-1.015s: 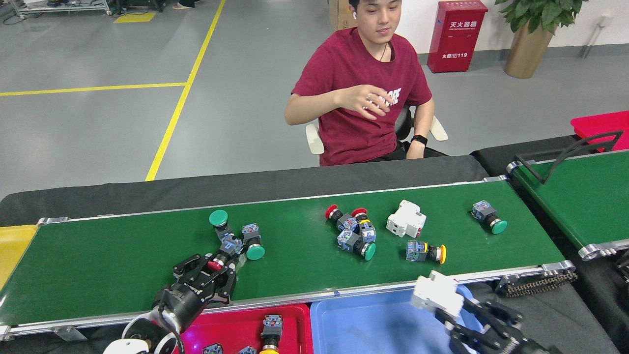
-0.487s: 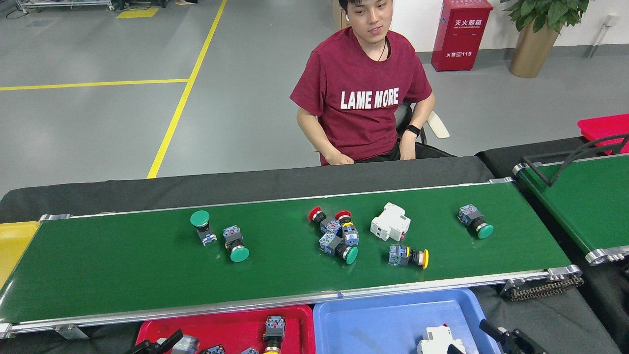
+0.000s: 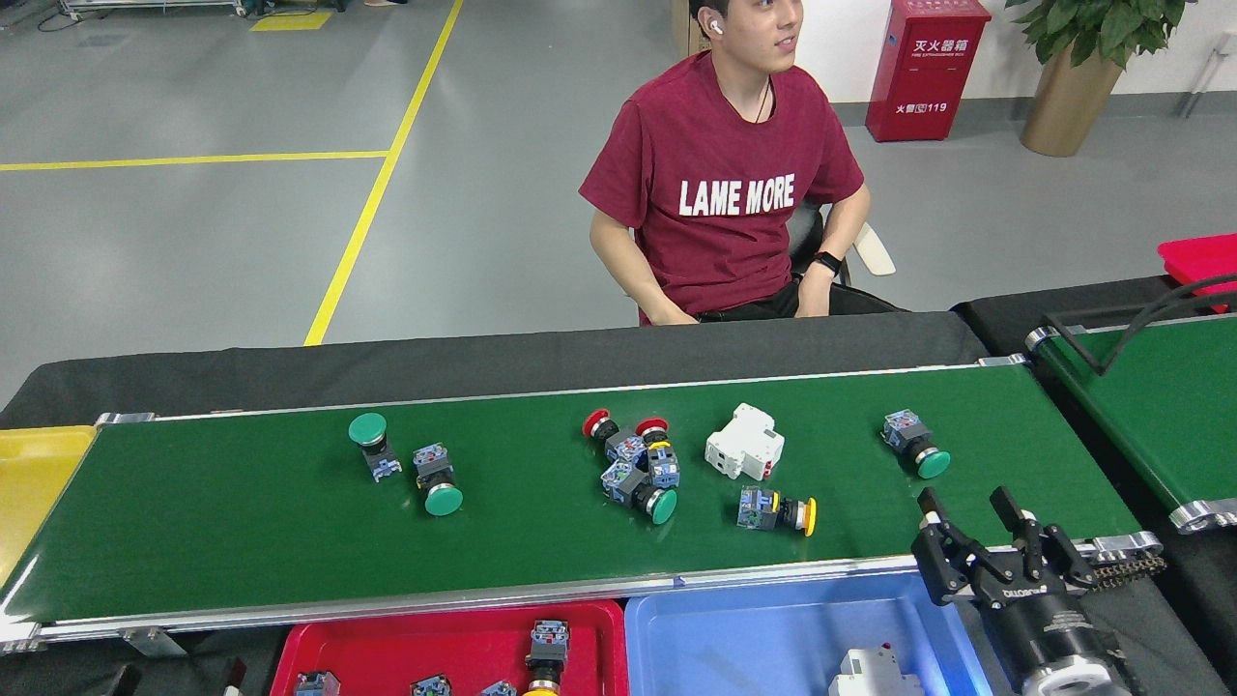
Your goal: Pick switch part from conveyor to tray
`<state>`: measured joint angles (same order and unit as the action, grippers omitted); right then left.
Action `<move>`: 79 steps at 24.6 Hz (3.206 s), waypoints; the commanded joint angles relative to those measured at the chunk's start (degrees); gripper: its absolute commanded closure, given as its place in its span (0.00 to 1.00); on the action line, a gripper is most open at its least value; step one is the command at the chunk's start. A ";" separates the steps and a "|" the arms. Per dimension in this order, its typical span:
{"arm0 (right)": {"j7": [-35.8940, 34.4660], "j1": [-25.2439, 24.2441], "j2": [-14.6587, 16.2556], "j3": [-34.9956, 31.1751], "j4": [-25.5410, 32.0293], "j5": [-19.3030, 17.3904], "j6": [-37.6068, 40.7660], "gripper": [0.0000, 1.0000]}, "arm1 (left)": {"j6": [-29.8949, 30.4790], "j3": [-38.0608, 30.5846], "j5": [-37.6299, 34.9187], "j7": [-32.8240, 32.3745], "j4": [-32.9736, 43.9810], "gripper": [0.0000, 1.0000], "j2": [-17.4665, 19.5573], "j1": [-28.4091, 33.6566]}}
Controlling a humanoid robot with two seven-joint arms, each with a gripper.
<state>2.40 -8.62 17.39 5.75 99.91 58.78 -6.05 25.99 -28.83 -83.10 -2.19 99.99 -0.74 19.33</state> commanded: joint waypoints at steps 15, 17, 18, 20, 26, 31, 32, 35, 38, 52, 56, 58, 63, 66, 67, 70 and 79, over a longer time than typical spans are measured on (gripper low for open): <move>0.50 11.08 -4.64 18.32 -4.45 8.81 -1.60 0.12 | -10.69 17.23 -10.42 -10.20 -10.78 0.00 -1.37 -22.93; 1.56 15.04 -8.16 21.76 -9.29 11.27 -1.60 0.12 | -12.28 17.23 -10.42 -10.29 -14.65 0.00 -1.11 -25.48; 2.00 17.24 -10.10 23.16 -12.46 12.59 -1.69 0.12 | -12.72 17.14 -10.42 -10.29 -16.50 0.00 -0.84 -26.97; 2.08 21.98 -14.93 25.36 -20.98 14.96 -1.60 0.12 | -12.98 16.88 -10.42 -10.29 -19.84 0.00 -0.58 -29.61; 2.35 29.10 -20.64 27.38 -32.67 15.31 0.95 0.44 | -18.52 17.23 -10.42 -9.94 -29.50 0.28 1.00 -35.67; 2.17 29.19 -20.20 27.29 -32.41 14.87 7.28 0.98 | -19.66 16.09 -9.63 -8.97 -32.67 0.80 1.62 -37.08; 2.26 29.19 -20.12 27.29 -32.23 14.87 7.80 0.98 | -19.66 16.00 -9.63 -7.92 -32.67 0.81 1.71 -36.91; 2.44 29.01 -19.76 26.68 -31.00 13.82 10.09 0.98 | -18.96 16.09 -9.54 -6.51 -32.32 0.89 1.79 -35.50; 3.49 28.05 -18.71 26.42 -26.34 11.36 11.67 0.98 | -12.01 16.44 -7.16 -6.42 -24.49 0.89 3.20 -29.96; 4.81 9.33 -1.22 24.48 -0.59 0.02 33.29 0.89 | 16.64 10.64 0.75 -6.51 1.87 0.00 5.31 -0.69; 6.57 11.00 -9.57 31.78 -2.70 4.68 26.35 0.07 | 12.86 4.92 0.92 -5.89 1.87 0.00 1.62 -1.75; 7.80 11.43 -12.21 34.06 -4.02 6.17 24.68 0.03 | 6.80 0.80 0.92 -3.52 1.96 0.00 -1.37 -2.27; 7.71 11.17 -10.01 30.19 -3.67 6.00 24.42 0.03 | -4.10 -0.88 0.39 -1.32 1.26 0.00 -1.19 -2.45; 7.27 11.08 -9.92 18.94 -2.96 6.00 24.06 0.04 | -4.19 -0.09 0.57 -1.41 1.70 0.00 -0.67 -2.54; 7.01 11.08 -9.92 14.81 -2.79 6.00 23.89 0.06 | -3.84 0.18 0.57 -1.59 1.79 0.00 -0.58 -2.54; 6.48 11.00 -9.74 5.50 -2.88 6.00 20.81 0.06 | -3.84 4.48 0.39 -2.47 1.79 0.00 0.12 -3.68; -4.95 -2.27 -2.89 -2.68 -0.77 5.82 9.21 0.03 | -6.56 13.45 -7.25 -10.29 1.26 0.00 -0.40 -14.32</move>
<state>0.05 -10.45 13.42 3.44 97.75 64.77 4.07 19.77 -15.63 -89.73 -12.20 100.77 -0.98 5.58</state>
